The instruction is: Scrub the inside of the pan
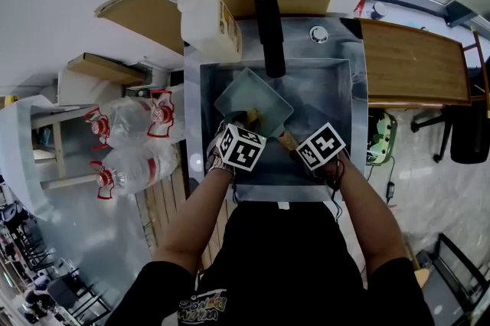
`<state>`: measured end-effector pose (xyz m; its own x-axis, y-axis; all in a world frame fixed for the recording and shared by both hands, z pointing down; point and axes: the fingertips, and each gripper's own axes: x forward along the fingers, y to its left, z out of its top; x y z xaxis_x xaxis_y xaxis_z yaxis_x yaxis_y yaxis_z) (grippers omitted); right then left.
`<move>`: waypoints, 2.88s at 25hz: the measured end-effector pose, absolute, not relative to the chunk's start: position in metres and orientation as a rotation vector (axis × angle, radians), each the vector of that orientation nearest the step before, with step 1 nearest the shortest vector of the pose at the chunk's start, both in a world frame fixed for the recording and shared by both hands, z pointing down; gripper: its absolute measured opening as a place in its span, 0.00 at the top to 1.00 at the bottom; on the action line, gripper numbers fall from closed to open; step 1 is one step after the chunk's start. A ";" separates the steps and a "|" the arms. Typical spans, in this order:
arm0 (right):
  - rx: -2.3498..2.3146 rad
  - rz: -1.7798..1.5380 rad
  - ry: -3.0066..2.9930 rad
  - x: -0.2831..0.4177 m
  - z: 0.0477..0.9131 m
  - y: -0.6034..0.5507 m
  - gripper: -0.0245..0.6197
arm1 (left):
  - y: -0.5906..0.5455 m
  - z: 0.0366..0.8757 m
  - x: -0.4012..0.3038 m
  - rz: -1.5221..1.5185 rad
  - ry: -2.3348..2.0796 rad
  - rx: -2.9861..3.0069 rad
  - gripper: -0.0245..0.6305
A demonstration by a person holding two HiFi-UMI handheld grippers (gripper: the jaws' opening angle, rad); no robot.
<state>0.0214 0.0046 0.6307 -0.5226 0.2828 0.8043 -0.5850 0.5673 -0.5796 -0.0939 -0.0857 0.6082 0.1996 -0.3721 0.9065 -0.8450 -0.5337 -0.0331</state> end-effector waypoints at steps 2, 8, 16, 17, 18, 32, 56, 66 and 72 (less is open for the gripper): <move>0.252 1.111 -1.822 0.022 0.631 0.004 0.76 | -0.082 0.609 -0.089 1.289 -1.117 2.002 0.74; 0.268 1.106 -1.830 0.022 0.631 0.004 0.76 | -0.070 0.611 -0.072 1.203 -1.072 1.993 0.74; 0.275 1.095 -1.832 0.022 0.630 0.004 0.76 | -0.063 0.607 -0.066 1.171 -1.052 2.026 0.74; 0.275 1.094 -1.833 0.022 0.630 0.004 0.76 | -0.063 0.606 -0.066 1.166 -1.048 2.030 0.74; 0.274 1.093 -1.833 0.022 0.630 0.004 0.76 | -0.063 0.606 -0.066 1.165 -1.038 2.037 0.74; 0.270 1.100 -1.829 0.021 0.628 0.004 0.76 | -0.067 0.641 -0.059 1.364 -0.853 2.083 0.74; 0.291 1.083 -1.819 0.021 0.628 0.001 0.75 | -0.113 0.655 -0.115 1.388 -0.952 2.008 0.74; 0.331 0.924 -1.834 0.009 0.626 -0.012 0.73 | -0.126 0.657 -0.125 1.324 -1.029 1.907 0.74; 0.351 0.873 -1.831 0.001 0.628 -0.020 0.71 | -0.141 0.658 -0.137 1.359 -1.152 1.880 0.74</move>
<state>0.0005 -0.0196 0.6281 -0.4260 0.1516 0.8919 -0.5975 0.6931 -0.4032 -0.1373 -0.1410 0.6582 0.1242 -0.3229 0.9382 -0.8728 -0.4853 -0.0515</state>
